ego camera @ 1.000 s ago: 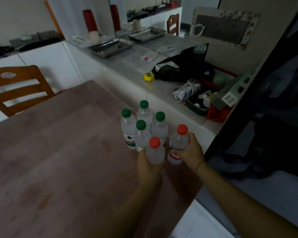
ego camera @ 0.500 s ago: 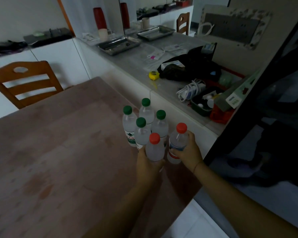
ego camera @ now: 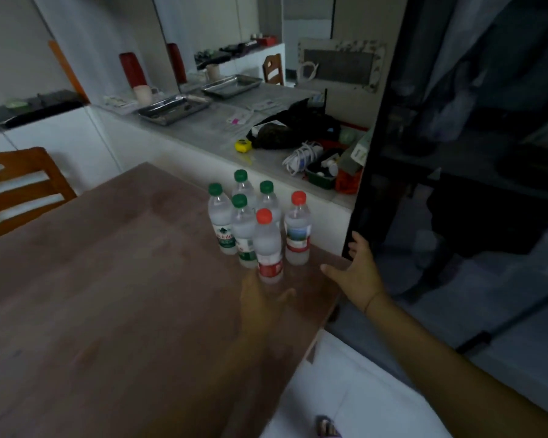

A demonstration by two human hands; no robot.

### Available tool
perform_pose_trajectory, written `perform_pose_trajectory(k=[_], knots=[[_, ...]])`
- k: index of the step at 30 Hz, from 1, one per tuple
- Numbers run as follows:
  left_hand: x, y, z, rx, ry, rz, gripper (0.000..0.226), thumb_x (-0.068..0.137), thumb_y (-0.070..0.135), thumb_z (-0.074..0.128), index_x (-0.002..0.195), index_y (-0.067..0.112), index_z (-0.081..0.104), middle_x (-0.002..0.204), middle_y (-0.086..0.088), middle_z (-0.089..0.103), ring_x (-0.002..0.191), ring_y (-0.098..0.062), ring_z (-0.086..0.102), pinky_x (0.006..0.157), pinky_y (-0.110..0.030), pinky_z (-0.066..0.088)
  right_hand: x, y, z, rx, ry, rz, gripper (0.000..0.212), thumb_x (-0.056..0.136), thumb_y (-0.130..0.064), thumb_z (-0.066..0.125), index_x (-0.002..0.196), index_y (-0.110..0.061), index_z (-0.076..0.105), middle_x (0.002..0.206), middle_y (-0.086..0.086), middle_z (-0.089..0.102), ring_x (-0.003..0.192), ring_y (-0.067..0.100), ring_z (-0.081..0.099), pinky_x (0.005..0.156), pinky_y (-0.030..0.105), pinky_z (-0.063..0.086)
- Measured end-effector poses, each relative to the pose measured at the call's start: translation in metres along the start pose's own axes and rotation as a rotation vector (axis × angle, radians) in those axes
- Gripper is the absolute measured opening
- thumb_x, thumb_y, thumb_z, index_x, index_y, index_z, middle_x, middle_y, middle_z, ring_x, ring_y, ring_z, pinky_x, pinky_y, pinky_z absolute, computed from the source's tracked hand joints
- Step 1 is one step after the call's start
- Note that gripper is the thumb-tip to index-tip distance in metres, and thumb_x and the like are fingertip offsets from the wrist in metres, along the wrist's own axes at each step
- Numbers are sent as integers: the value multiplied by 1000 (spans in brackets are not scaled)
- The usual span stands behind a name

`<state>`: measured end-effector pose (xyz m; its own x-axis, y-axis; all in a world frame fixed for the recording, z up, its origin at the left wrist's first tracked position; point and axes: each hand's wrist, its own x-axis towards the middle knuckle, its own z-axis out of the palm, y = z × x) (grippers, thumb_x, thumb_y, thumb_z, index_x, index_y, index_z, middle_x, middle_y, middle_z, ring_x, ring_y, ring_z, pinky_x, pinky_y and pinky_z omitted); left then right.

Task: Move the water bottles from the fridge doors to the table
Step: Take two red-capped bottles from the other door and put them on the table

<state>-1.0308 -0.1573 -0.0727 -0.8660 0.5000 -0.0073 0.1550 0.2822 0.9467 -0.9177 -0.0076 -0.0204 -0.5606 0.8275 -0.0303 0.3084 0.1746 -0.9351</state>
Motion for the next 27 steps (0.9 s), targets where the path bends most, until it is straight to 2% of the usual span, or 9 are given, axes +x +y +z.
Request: perform_pose_trajectory(k=[1,3,5,7,10,15,24,27], knots=[[-12,1,-3,-8,-39,42,54,68,24,84,116,16,62,112,-2,70,105,-18,67,90,-46,55,-17,0,-4,6,19,1,95,72,-10,79,147,-12,21,147,12,34,130,18,38,106,31,35],[-39,14,-11,28,-108,91,57,72,29,83,123,17,60,120,0,66,113,-18,63,98,-46,50,-52,-1,-11,12,53,0,91,72,-8,79,146,-11,25,144,11,37,124,14,40,100,25,34],[-65,28,-22,115,-145,113,70,72,34,81,133,17,52,129,8,55,122,-13,51,107,-38,40,-87,-1,-17,5,70,17,93,72,-13,80,146,-13,25,146,12,35,129,19,39,105,28,34],[-89,39,-30,170,-163,122,77,73,33,81,139,15,46,136,3,51,127,-15,47,110,-39,37,-121,-2,-25,0,87,28,93,72,-16,80,147,-13,24,147,12,34,134,22,37,111,35,33],[-125,55,-37,198,-224,127,81,74,36,79,143,18,40,146,-4,46,134,-22,43,111,-45,37,-167,-9,-44,-11,123,36,90,74,-17,79,146,-13,25,149,12,34,136,22,35,112,37,33],[-182,74,-33,191,-284,146,83,77,35,77,146,23,34,150,-1,40,138,-21,37,112,-39,35,-230,-16,-80,-46,187,18,86,76,-19,77,146,-17,26,150,5,33,137,18,34,112,35,34],[-310,83,-21,209,-242,184,82,77,40,75,146,23,33,149,-1,40,136,-20,40,110,-44,39,-335,2,-132,-55,220,-26,81,78,-23,75,145,-24,28,149,-1,33,137,16,32,112,38,35],[-361,87,-20,220,-217,169,82,78,40,75,146,22,33,152,0,37,139,-20,36,112,-41,36,-373,7,-147,-31,235,-16,77,81,-22,73,144,-23,29,148,0,34,137,16,34,111,38,36]])
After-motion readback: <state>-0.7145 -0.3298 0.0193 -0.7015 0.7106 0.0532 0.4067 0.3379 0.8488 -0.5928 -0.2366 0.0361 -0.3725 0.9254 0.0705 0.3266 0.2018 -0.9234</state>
